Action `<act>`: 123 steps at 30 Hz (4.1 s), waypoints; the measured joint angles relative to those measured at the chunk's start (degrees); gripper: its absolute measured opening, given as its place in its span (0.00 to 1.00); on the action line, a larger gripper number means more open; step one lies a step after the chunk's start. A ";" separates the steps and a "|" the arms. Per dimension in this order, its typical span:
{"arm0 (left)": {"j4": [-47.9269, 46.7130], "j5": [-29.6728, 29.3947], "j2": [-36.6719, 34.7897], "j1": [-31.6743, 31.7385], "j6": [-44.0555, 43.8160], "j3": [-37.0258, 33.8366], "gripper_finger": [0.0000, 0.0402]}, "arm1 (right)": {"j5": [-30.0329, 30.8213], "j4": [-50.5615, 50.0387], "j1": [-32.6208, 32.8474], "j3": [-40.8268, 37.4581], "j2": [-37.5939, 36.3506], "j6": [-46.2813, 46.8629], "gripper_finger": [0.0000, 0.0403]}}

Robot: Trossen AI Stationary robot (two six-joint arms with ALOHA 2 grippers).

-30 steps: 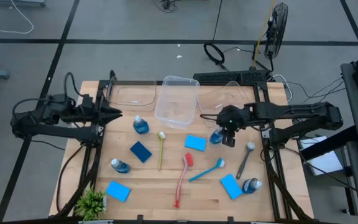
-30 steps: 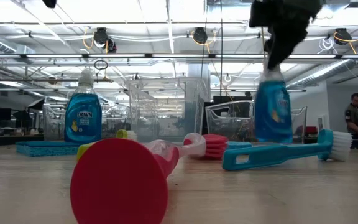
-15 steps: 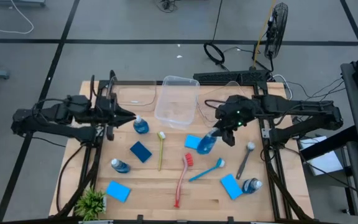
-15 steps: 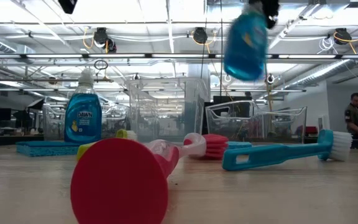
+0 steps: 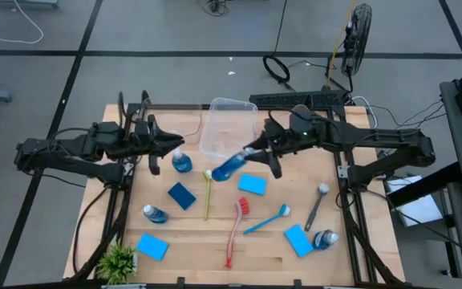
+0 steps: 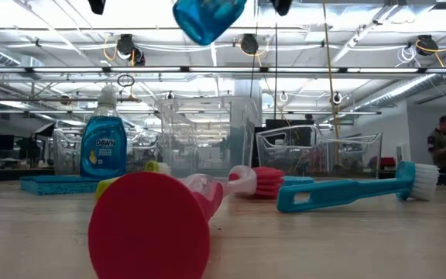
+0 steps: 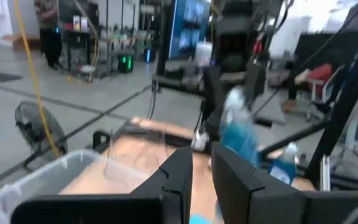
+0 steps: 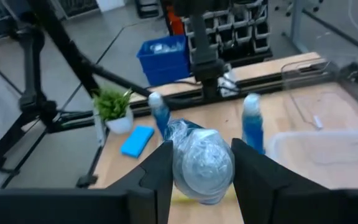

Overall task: Pick & Place Kitchen Sink Supplies
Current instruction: Put the dish soap into the left transparent bin

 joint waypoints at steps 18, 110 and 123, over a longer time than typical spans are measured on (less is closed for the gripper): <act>5.10 0.49 -0.03 6.38 3.78 0.00 0.36 | -0.08 16.71 -5.31 6.24 13.36 0.61 0.30; -32.25 11.01 32.22 26.99 19.86 28.61 0.44 | 1.75 19.17 -13.07 21.42 29.84 -4.85 0.30; -33.57 10.11 32.27 27.02 20.01 28.55 0.32 | 1.55 18.25 -13.02 21.42 29.84 -4.92 0.32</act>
